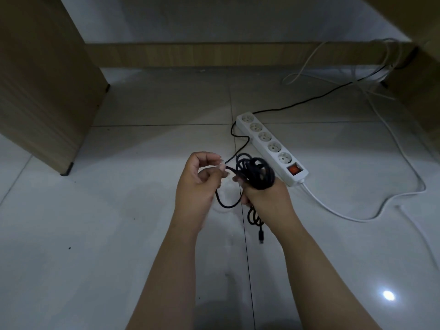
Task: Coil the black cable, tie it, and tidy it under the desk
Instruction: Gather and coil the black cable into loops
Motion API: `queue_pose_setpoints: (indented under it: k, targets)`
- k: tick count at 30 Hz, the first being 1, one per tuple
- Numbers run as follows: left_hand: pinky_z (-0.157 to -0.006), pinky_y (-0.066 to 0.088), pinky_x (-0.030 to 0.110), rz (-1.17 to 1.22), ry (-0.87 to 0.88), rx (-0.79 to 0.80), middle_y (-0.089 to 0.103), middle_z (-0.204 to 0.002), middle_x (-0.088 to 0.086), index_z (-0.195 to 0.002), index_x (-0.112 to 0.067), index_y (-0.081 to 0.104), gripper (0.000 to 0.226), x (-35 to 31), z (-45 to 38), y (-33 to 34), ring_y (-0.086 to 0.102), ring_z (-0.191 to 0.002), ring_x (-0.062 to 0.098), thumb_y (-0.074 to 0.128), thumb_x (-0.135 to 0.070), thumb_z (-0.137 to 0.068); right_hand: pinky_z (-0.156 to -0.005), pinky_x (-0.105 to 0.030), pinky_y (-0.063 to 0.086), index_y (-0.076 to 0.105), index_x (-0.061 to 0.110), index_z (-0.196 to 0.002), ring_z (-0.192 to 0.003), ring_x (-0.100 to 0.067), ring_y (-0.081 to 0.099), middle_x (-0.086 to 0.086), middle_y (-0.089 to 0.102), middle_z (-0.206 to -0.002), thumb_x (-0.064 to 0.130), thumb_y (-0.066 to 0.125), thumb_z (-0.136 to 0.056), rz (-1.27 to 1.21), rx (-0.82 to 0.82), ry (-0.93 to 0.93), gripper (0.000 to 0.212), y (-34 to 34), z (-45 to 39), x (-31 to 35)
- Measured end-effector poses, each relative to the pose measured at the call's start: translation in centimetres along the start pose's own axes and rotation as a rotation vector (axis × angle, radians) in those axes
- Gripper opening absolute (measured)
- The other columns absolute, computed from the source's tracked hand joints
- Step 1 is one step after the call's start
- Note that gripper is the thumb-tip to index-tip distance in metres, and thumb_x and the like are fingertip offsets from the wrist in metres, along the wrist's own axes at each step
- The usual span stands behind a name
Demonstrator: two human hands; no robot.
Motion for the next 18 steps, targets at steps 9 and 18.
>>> queue_pose_setpoints:
  k: [9, 18]
  targets:
    - [-0.076, 0.060, 0.033, 0.083, -0.078, 0.056, 0.067, -0.076, -0.003, -0.084, -0.009, 0.065, 0.006, 0.3, 0.4, 1.0, 0.064, -0.075, 0.009, 0.068, -0.008, -0.089, -0.047, -0.030, 0.041, 0.069, 0.019, -0.085, -0.041, -0.014, 0.042, -0.002, 0.052, -0.056, 0.016, 0.058, -0.094, -0.492, -0.024, -0.008, 0.015, -0.1, 0.9, 1.5]
    - [-0.070, 0.050, 0.012, 0.025, 0.013, -0.155, 0.072, -0.072, 0.000, -0.082, -0.007, 0.069, 0.011, -0.6, 0.2, 0.3, 0.068, -0.072, 0.006, 0.068, -0.016, -0.090, -0.082, -0.024, 0.052, 0.072, 0.029, -0.092, -0.092, -0.004, 0.069, 0.006, 0.077, -0.091, 0.033, 0.071, -0.086, -0.166, 0.088, -0.091, 0.008, 0.8, 0.9, 1.1]
Point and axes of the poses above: each hand's wrist, its own z-axis away from the middle knuckle, its own y-axis out of the palm, x = y × z, the point moved 4 cm from there along -z, towards the middle knuckle
